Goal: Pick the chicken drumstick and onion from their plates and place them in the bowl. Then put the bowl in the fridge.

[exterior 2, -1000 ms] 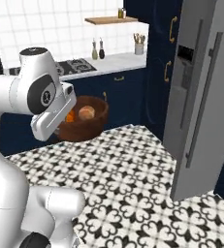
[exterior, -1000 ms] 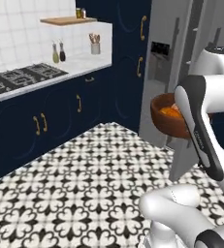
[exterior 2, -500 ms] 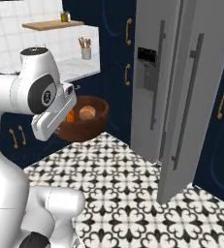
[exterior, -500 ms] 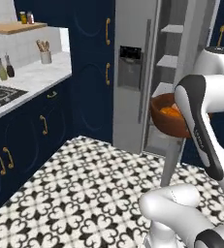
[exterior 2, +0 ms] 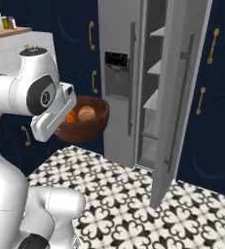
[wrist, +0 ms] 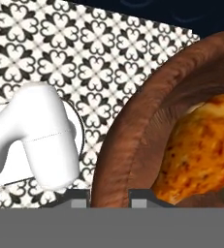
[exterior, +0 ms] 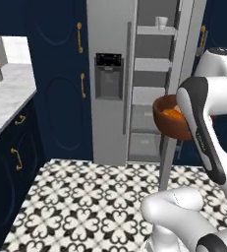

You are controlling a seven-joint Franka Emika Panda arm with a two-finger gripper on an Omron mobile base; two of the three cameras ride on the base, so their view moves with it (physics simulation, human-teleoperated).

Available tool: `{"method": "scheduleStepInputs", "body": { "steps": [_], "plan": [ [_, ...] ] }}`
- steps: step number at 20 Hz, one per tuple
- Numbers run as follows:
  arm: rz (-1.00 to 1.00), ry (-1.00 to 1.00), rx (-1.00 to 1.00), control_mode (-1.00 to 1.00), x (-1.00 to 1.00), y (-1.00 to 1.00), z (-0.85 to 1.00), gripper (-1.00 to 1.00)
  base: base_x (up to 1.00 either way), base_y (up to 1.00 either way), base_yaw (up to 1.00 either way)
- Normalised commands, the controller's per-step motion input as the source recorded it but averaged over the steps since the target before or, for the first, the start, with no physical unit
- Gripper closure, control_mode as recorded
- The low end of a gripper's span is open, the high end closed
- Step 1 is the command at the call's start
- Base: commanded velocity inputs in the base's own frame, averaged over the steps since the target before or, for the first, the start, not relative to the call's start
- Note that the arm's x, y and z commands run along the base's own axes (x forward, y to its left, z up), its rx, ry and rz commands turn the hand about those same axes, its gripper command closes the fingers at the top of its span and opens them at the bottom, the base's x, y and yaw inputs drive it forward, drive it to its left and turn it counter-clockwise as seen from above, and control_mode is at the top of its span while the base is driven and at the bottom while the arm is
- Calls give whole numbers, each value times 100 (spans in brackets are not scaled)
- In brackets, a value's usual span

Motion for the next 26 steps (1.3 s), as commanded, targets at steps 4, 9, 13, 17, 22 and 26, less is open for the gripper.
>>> {"method": "scheduleStepInputs", "body": {
  "steps": [4, 9, 13, 17, 22, 26],
  "plan": [
    [0, 0, 0, 100, 0, 0, 0, 100, 92, 50, -48],
    [0, 0, 0, 100, 0, 0, 0, 100, 95, 35, -36],
    [0, 0, 0, 100, 0, 0, 0, 100, 98, 39, -8],
    [0, 0, 0, 100, 0, 0, 0, 100, 86, 1, 0],
    [0, 0, 0, 100, 0, 0, 0, 100, 82, 0, 0],
    [0, 0, 0, 100, 0, 0, 0, 100, 72, 0, -15]
  ]
}}
